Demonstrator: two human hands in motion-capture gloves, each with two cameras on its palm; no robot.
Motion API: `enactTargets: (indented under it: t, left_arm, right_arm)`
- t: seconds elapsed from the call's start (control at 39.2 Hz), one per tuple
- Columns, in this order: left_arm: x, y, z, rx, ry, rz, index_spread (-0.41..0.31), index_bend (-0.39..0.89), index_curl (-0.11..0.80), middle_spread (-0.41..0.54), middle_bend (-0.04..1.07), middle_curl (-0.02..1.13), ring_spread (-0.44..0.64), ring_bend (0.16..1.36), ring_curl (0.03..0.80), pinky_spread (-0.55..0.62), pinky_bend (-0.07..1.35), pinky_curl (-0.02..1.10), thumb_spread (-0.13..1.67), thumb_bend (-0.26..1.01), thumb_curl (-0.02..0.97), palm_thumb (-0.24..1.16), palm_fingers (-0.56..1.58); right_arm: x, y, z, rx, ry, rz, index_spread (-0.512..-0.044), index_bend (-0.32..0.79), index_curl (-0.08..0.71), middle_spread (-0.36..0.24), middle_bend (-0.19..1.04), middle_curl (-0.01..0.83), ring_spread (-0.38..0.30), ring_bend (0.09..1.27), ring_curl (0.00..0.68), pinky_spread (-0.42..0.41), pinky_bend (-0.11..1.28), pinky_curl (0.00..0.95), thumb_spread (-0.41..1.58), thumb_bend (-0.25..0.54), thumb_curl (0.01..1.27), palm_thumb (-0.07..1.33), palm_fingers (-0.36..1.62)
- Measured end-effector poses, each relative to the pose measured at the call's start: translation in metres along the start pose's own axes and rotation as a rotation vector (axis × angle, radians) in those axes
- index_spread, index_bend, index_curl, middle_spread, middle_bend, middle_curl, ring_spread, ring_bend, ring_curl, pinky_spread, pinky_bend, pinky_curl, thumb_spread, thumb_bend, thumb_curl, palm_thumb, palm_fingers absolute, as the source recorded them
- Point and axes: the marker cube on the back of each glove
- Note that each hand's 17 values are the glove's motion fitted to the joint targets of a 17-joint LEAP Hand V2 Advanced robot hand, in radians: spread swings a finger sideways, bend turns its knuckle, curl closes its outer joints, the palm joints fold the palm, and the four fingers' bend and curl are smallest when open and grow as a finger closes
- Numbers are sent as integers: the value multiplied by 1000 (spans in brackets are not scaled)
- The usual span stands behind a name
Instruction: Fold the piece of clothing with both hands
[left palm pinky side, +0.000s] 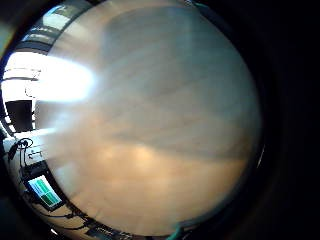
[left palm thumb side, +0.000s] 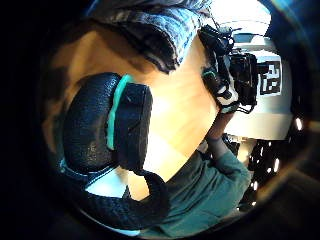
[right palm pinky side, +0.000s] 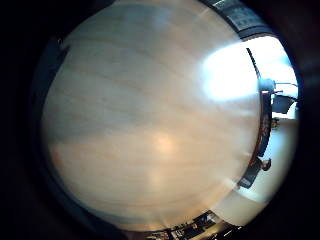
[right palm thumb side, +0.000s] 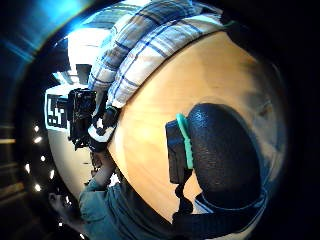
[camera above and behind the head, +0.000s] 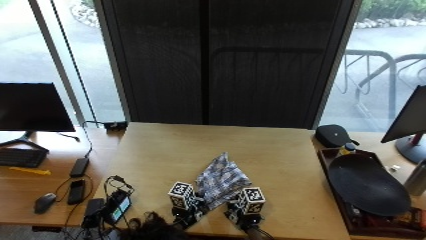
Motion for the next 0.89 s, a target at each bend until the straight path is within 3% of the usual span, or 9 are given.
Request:
enactTargets:
  t: [0.05, 0.18, 0.51, 0.69, 0.89]
  left_arm:
    - [0, 1, 0, -4, -6, 0, -91, 164, 317, 117, 192, 321, 396, 415, 229, 395, 329, 228, 1290, -12, 211, 141, 245]
    - [-1, 1, 0, -7, -7, -4, -92, 165, 327, 118, 193, 331, 398, 414, 237, 398, 330, 240, 1293, -13, 220, 139, 239]
    - [0, 0, 0, 3, 1, 3, -92, 167, 346, 118, 190, 352, 406, 419, 255, 401, 329, 266, 1287, -16, 235, 124, 226]
    - [-1, -1, 0, 6, -4, 1, -92, 167, 354, 118, 190, 360, 408, 420, 262, 402, 327, 278, 1285, -14, 240, 120, 222]
    - [3, 6, 0, -48, 21, -12, -92, 168, 361, 119, 191, 368, 409, 421, 269, 405, 319, 287, 1285, -14, 244, 118, 217]
  right_arm:
    - [-1, 0, 1, 5, -7, -18, -356, 187, 353, -46, 164, 262, 30, 268, 243, 216, 211, 282, 1392, 119, 236, 332, 327]
    - [4, 9, -3, -55, 71, 115, -358, 188, 362, -47, 166, 268, 31, 260, 249, 216, 211, 293, 1396, 103, 245, 336, 321]
    - [5, 8, -3, -47, 70, 105, -361, 185, 377, -47, 166, 279, 31, 253, 269, 217, 205, 313, 1404, 68, 262, 349, 316]
    - [22, -17, 36, -73, 15, 76, -362, 185, 382, -47, 166, 283, 31, 250, 277, 218, 202, 321, 1406, 50, 269, 357, 314]
    - [10, -1, 7, -35, 64, 92, -362, 184, 386, -48, 165, 287, 31, 246, 285, 218, 199, 328, 1409, 31, 275, 365, 313]
